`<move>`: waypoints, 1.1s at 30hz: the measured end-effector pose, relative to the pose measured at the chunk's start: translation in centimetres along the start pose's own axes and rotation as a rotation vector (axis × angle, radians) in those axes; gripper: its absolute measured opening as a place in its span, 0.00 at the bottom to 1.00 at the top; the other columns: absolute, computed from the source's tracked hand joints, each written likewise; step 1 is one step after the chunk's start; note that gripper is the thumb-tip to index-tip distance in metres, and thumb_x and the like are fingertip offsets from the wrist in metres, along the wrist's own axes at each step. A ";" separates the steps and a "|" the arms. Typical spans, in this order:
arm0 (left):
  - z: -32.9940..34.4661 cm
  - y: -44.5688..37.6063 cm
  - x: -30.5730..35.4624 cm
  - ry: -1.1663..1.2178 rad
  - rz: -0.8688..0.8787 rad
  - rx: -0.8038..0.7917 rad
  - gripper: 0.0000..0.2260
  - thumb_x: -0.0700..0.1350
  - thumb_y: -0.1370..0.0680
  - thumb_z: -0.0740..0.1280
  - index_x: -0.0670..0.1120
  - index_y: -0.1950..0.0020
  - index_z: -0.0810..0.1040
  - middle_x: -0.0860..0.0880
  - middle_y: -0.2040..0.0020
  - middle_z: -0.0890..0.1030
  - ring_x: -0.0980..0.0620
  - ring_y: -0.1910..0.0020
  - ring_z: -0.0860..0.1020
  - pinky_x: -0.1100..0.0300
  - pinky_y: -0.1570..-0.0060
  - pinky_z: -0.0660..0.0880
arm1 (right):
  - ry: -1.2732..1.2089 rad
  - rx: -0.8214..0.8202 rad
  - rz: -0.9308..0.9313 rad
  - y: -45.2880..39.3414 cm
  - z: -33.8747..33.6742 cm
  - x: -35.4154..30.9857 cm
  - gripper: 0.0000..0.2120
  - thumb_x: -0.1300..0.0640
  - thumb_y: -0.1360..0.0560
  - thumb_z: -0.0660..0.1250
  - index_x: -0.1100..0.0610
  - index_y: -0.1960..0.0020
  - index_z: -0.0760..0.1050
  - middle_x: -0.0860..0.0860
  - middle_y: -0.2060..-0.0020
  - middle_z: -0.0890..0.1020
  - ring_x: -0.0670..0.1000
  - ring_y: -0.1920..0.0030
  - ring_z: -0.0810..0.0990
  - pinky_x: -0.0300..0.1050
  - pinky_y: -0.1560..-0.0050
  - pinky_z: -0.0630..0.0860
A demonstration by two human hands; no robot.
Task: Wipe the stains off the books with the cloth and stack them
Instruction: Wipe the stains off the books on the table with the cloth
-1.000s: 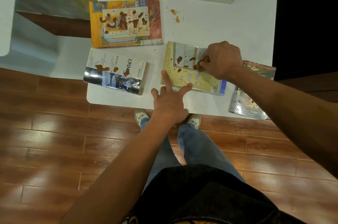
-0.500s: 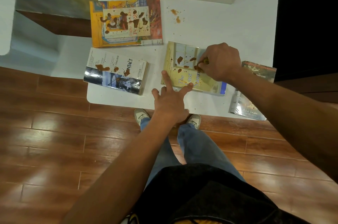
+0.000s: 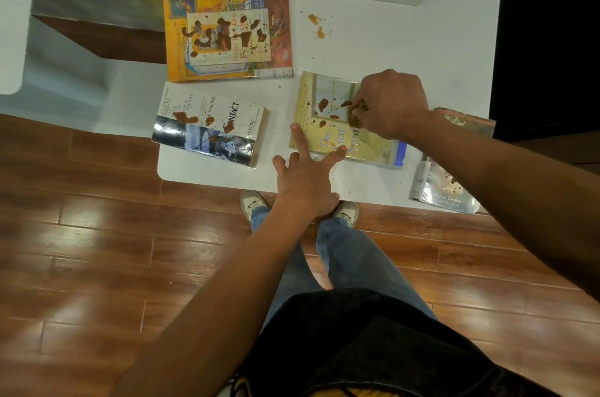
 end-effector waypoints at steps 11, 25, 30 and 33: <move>0.1 0.0 0.0 -0.009 0.004 0.007 0.39 0.57 0.22 0.68 0.67 0.21 0.45 0.32 0.24 0.28 0.39 0.27 0.64 0.39 0.29 0.54 | 0.005 0.005 0.011 0.1 0.5 0.1 0.09 0.49 0.25 0.65 0.51 0.53 0.83 0.52 0.60 0.83 0.57 0.59 0.80 0.44 0.63 0.72; 0.2 -0.1 -0.2 0.004 -0.005 0.014 0.39 0.56 0.22 0.68 0.68 0.22 0.45 0.32 0.24 0.28 0.40 0.28 0.65 0.40 0.29 0.54 | 0.000 0.032 0.077 -1.0 -0.4 0.4 0.10 0.50 0.24 0.65 0.52 0.51 0.83 0.53 0.58 0.82 0.58 0.57 0.80 0.45 0.63 0.69; 0.3 -0.1 -0.1 -0.006 -0.002 0.020 0.38 0.56 0.22 0.68 0.68 0.22 0.45 0.32 0.24 0.28 0.39 0.28 0.65 0.39 0.29 0.55 | -0.042 -0.014 -0.028 -0.6 0.2 -1.4 0.10 0.49 0.24 0.66 0.49 0.49 0.84 0.51 0.56 0.84 0.57 0.55 0.82 0.44 0.60 0.72; 0.2 -0.1 -0.1 -0.007 -0.003 0.011 0.39 0.56 0.22 0.68 0.68 0.21 0.45 0.32 0.25 0.27 0.40 0.29 0.66 0.39 0.30 0.55 | -0.036 0.052 0.053 -1.4 -0.8 0.0 0.10 0.51 0.23 0.65 0.49 0.49 0.84 0.52 0.56 0.84 0.57 0.55 0.82 0.45 0.60 0.72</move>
Point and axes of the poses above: each hand's wrist, its own y-axis away from the middle knuckle, its own z-axis out of the palm, x = y × z, the point moved 10 cm from there along -y, towards the middle knuckle
